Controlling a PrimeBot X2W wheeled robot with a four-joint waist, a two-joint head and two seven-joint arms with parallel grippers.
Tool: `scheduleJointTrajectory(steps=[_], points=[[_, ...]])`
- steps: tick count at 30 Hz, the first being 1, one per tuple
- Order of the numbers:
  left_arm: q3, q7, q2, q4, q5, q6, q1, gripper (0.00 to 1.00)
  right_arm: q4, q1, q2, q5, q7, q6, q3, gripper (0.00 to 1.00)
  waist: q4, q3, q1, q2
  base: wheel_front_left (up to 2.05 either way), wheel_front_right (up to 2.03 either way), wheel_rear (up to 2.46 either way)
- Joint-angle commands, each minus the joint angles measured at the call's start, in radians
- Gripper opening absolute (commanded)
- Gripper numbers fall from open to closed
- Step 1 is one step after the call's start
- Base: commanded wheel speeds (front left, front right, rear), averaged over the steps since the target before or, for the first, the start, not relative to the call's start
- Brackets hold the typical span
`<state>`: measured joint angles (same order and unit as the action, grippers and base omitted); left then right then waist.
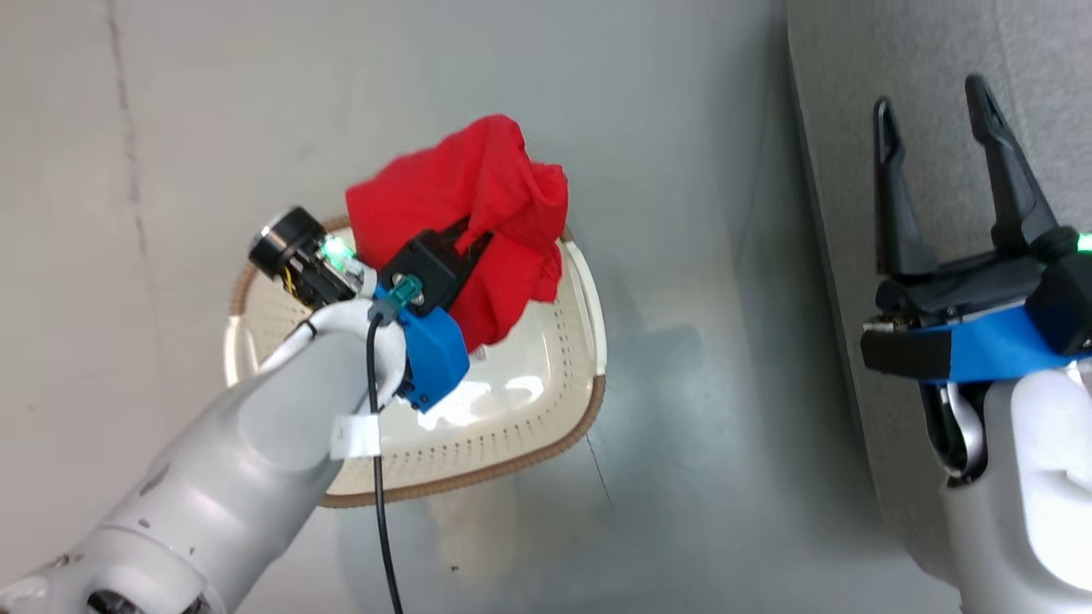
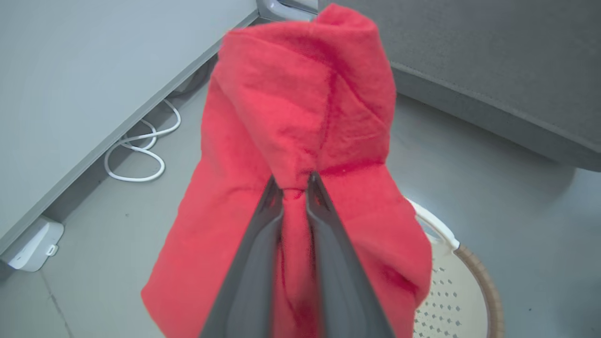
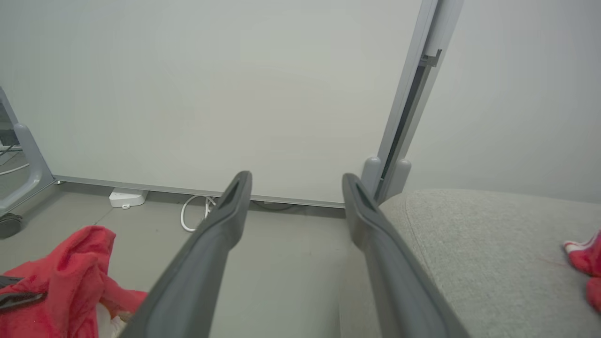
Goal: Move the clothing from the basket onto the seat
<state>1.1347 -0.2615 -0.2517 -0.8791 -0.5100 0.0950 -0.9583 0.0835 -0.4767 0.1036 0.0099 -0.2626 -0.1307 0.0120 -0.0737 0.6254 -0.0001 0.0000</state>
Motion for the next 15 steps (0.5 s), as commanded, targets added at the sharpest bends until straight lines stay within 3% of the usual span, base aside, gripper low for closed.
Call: scheduleJointTrajectory(steps=[1,15], points=[[-0.027,-0.005,-0.008,0.033,0.007,-0.008,0.026,0.0,0.008,0.028,0.009,0.005,-0.003,0.0,0.006,1.0,0.036,-0.094,0.0001,0.0,0.0,0.0,0.0],[-0.221,-0.005,0.015,0.255,0.055,-0.021,0.162,0.0,0.058,0.171,0.005,0.018,-0.003,0.0,0.002,1.0,0.053,-0.327,0.0001,0.0,0.0,0.0,0.0]])
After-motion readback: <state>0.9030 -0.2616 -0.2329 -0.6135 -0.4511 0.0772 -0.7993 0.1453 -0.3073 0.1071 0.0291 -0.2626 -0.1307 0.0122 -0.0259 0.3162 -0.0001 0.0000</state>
